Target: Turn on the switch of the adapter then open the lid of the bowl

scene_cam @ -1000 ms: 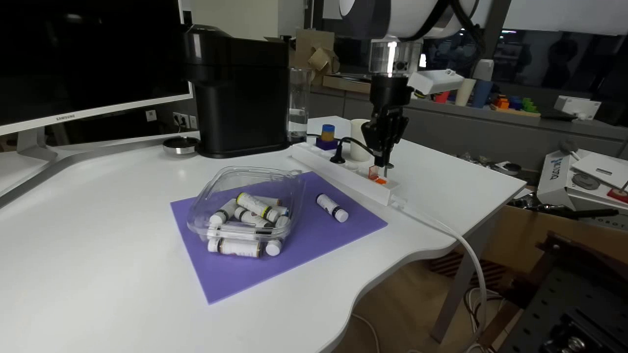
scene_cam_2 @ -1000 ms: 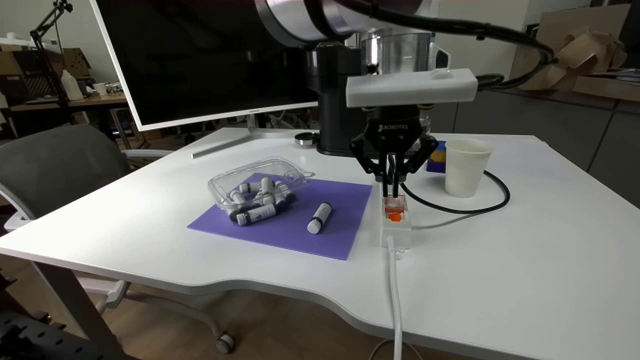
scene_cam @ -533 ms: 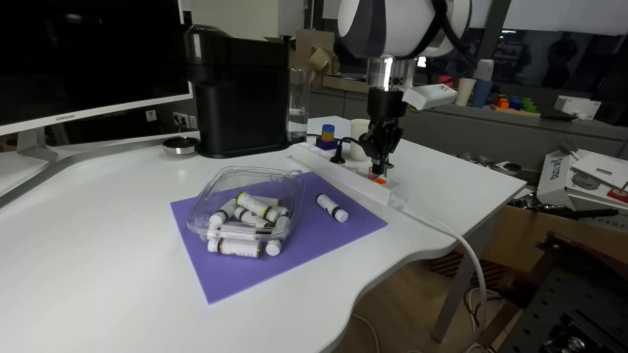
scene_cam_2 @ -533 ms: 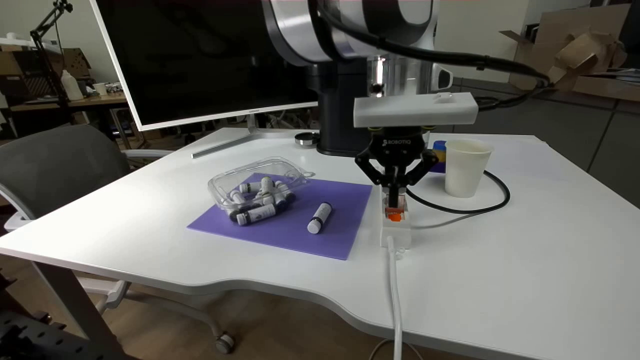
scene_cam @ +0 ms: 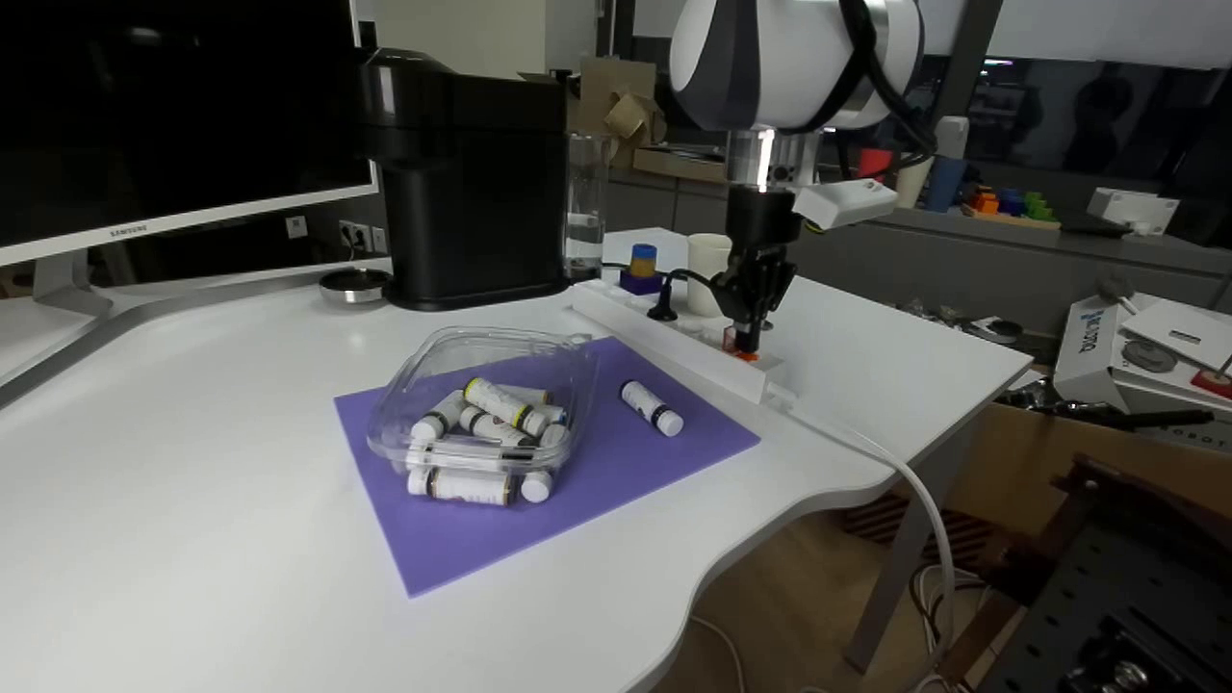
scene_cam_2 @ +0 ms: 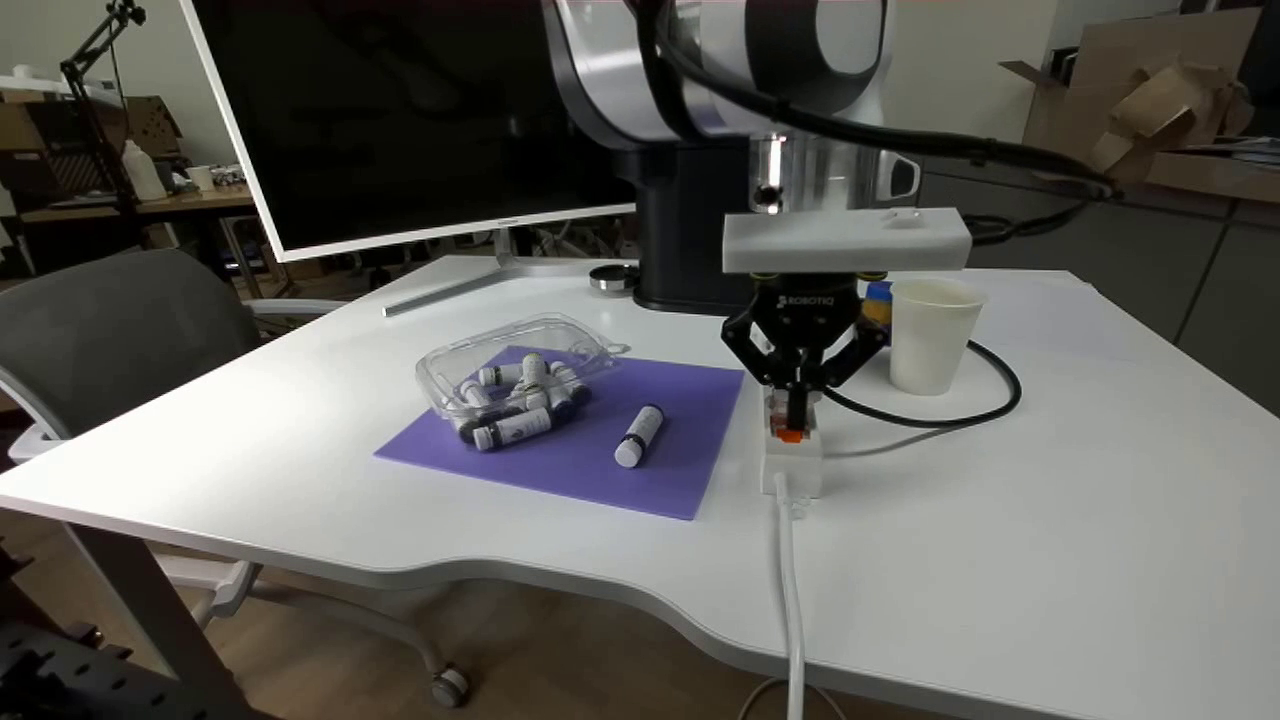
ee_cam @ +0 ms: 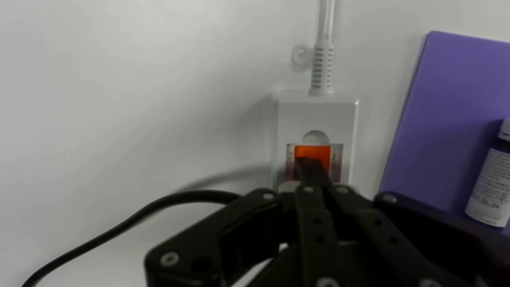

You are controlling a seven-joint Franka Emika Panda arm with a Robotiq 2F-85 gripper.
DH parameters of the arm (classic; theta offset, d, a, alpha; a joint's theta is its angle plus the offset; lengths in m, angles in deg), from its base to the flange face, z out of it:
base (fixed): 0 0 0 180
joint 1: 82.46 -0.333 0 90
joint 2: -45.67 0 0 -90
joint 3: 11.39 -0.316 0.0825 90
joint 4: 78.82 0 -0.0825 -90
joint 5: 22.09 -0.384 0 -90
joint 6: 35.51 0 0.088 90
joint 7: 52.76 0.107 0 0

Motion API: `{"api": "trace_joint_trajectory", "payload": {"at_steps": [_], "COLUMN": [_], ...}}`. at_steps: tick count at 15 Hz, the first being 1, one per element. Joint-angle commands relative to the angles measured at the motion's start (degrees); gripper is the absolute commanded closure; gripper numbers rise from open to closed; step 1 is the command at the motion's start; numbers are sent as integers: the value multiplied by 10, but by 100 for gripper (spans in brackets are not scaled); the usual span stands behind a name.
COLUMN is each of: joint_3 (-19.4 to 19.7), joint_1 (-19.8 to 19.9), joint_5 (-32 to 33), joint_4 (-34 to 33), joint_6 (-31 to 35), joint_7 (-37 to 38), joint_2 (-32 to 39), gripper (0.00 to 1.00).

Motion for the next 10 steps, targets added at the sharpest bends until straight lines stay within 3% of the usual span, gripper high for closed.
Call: {"api": "trace_joint_trajectory", "payload": {"at_steps": [1, 10], "joint_3": [-10, -18], "joint_1": [16, 34], "joint_5": [4, -7], "joint_4": [-23, -65], "joint_6": [-15, -76], "joint_7": [-4, -15], "joint_2": [17, 59], "gripper": [100, 100]}}
